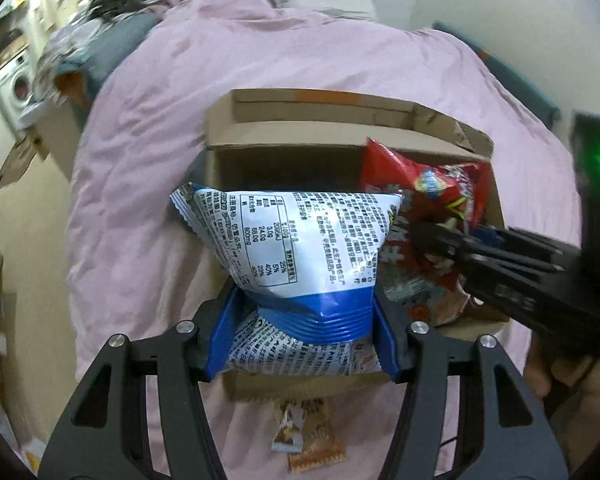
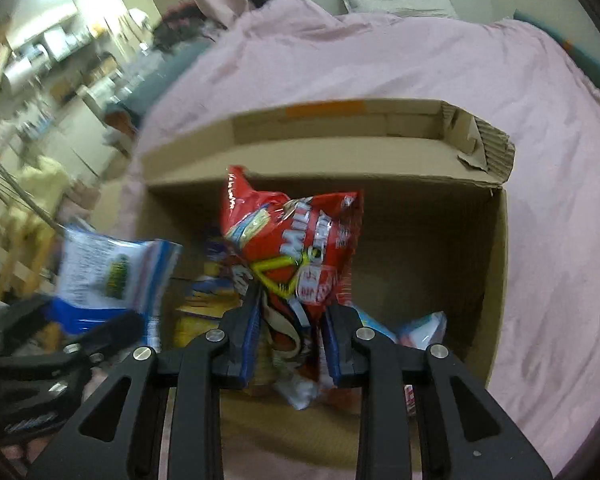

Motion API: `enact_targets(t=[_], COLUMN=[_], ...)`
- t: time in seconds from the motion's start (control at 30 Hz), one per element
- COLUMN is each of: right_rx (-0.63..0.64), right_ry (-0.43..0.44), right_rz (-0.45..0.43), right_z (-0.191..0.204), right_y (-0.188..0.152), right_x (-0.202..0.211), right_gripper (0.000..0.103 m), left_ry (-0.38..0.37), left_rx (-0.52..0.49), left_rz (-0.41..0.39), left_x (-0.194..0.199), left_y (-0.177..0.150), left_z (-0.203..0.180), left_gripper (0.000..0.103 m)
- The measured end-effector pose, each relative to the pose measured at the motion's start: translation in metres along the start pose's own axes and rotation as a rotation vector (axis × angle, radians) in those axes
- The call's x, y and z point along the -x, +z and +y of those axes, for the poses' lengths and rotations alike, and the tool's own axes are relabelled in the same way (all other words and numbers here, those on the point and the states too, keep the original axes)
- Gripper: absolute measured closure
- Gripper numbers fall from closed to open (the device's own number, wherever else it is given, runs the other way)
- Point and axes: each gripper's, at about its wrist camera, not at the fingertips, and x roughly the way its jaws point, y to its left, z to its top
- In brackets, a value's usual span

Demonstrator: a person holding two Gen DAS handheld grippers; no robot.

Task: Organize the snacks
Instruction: 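Carry both bags over the box and lower them inside, then open both tools to release the bags and lift away from the box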

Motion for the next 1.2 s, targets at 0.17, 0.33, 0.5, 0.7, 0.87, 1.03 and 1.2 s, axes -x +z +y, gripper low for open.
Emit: enact_targets(t=[0.17,0.33,0.5,0.7,0.87,1.03,1.2], right_rx=[-0.104,-0.267,-0.238,-0.213,-0.177,-0.181,-0.111], right_ry=[0.08,0.131,0.109,0.087,0.041,0.092,0.052], right_rz=[0.053,0.146,0.115,0.064,0.003,-0.079,-0.093], right_z=[-0.022,-0.055,-0.055,-0.052,-0.05,-0.049,-0.037], right_y=[-0.001,-0.011,-0.011,-0.005,0.0,0.001,0.002], right_x=[-0.011,-0.035,-0.023,-0.004,0.013,0.025,0.026], right_gripper=[0.069,0.066,0.063,0.058,0.028,0.0,0.0], left_ry=[-0.033,-0.029,-0.016,-0.008,-0.023,-0.021,-0.023], left_rx=[0.054,0.073,0.026,0.016,0.017,0.024,0.051], left_rz=[0.064,0.094,0.089,0.083,0.08,0.031,0.002], left_x=[-0.027,-0.047,-0.049,-0.049,-0.045,-0.036,-0.031], left_y=[0.002,0.003,0.001,0.001,0.0,0.002,0.007], left_z=[0.007,0.006,-0.005,-0.006,-0.006,-0.007,-0.002], left_gripper=[0.048,0.047,0.045,0.045,0.04,0.008,0.007])
